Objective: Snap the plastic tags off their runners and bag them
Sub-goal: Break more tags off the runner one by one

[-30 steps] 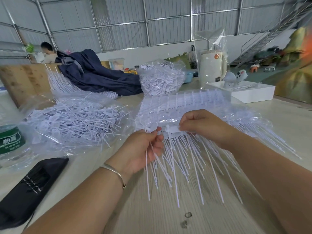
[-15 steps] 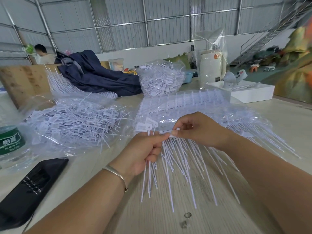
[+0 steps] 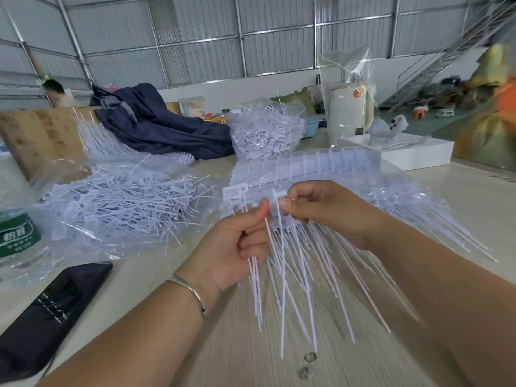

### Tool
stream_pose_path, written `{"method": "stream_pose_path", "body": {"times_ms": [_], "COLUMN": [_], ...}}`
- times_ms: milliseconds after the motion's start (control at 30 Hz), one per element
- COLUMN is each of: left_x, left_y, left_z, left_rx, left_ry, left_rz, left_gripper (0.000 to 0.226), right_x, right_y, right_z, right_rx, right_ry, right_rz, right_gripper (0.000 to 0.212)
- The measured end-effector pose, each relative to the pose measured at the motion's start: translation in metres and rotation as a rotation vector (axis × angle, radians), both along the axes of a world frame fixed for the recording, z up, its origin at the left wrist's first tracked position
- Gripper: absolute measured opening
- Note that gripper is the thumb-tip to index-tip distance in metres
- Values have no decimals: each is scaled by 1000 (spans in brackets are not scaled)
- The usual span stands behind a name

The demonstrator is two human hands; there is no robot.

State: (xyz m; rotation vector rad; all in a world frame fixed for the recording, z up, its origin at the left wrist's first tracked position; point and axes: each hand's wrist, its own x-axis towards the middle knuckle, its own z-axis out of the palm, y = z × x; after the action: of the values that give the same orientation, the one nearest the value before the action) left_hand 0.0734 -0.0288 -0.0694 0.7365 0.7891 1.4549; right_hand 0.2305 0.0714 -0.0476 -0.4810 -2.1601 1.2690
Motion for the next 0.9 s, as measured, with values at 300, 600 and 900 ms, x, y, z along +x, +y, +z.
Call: {"method": "stream_pose_path", "body": {"times_ms": [300, 600, 900], "left_x": [2, -13, -1], "left_y": [2, 3, 6], "left_z": [4, 5, -1], "left_rx": [2, -94, -3], "left_ry": [17, 347, 1246], "left_rz": [37, 244, 693], "left_gripper": [9, 24, 20], "right_x": [-3, 3, -2], "right_y": [-1, 10, 2], "right_z": [-1, 1, -3], "right_rx": [-12, 0, 129], "right_ry": [7, 116, -162], "right_rz": [-88, -163, -187], "right_gripper": [48, 10, 10]}}
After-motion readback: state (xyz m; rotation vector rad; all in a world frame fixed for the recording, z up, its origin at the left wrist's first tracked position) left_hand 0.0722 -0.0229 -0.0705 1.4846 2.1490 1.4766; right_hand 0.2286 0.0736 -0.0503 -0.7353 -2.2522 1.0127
